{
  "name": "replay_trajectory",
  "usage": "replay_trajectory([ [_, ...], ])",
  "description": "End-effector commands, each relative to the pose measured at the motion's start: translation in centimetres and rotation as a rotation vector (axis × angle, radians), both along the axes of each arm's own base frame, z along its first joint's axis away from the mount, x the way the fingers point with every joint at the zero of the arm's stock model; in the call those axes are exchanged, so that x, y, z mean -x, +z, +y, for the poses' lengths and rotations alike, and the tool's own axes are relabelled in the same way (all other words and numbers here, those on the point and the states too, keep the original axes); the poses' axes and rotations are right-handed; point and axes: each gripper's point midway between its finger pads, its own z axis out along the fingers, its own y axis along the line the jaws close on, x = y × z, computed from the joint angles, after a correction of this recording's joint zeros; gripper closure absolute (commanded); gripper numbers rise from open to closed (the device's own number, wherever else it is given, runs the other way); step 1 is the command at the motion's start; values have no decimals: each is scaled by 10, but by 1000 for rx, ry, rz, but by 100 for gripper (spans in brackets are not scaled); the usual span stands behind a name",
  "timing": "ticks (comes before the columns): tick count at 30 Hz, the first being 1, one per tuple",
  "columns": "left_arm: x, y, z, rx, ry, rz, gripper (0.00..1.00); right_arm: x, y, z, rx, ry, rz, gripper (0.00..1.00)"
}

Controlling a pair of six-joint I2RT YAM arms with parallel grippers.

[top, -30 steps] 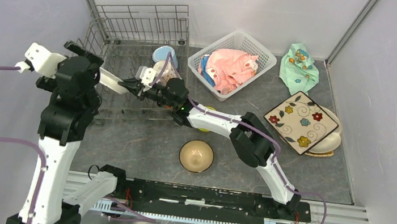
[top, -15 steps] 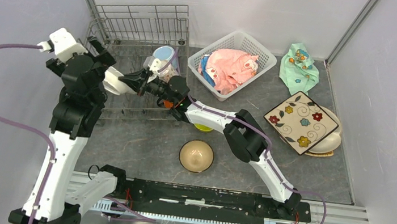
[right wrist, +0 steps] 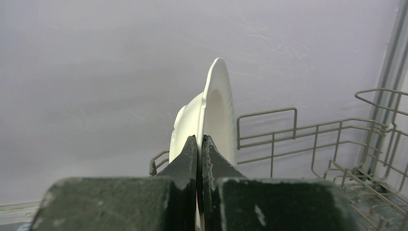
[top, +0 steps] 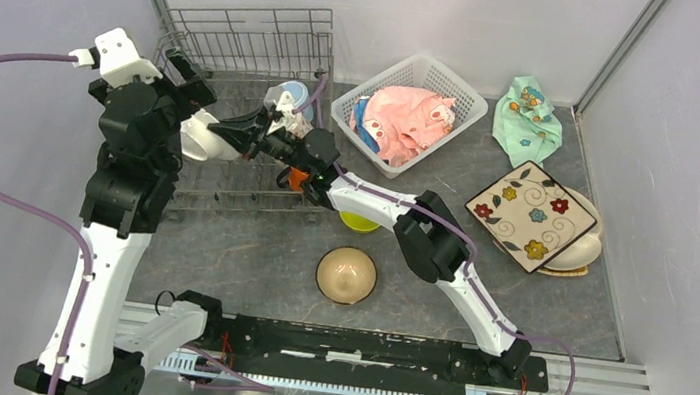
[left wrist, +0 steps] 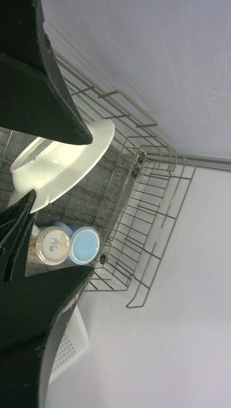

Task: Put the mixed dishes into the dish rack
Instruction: Insert the plate into the dish rack.

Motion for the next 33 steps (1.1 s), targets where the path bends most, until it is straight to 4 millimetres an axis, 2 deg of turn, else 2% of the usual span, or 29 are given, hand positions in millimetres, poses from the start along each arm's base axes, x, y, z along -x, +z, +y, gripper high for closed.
replay_trajectory([
  [1,8,21,-1,-47,-29,-63,0,27,87,-25,-257,61,-143,100],
  [7,7,20,-1,-54,-30,-63,0,26,72,-17,-237,81,-143,100],
  [15,3,3,-3,-56,-41,-40,0,17,51,-6,-208,100,-156,100],
  [19,-7,-28,-5,-31,-31,-2,0,21,33,-2,-173,139,-151,100],
  [22,-17,-57,2,-40,22,85,0,23,23,0,-152,162,-146,100],
  [27,-12,-82,40,-4,318,157,0,17,14,4,-132,140,-125,100],
  [33,-12,-112,54,65,496,232,0,8,-5,11,-79,113,-82,100],
])
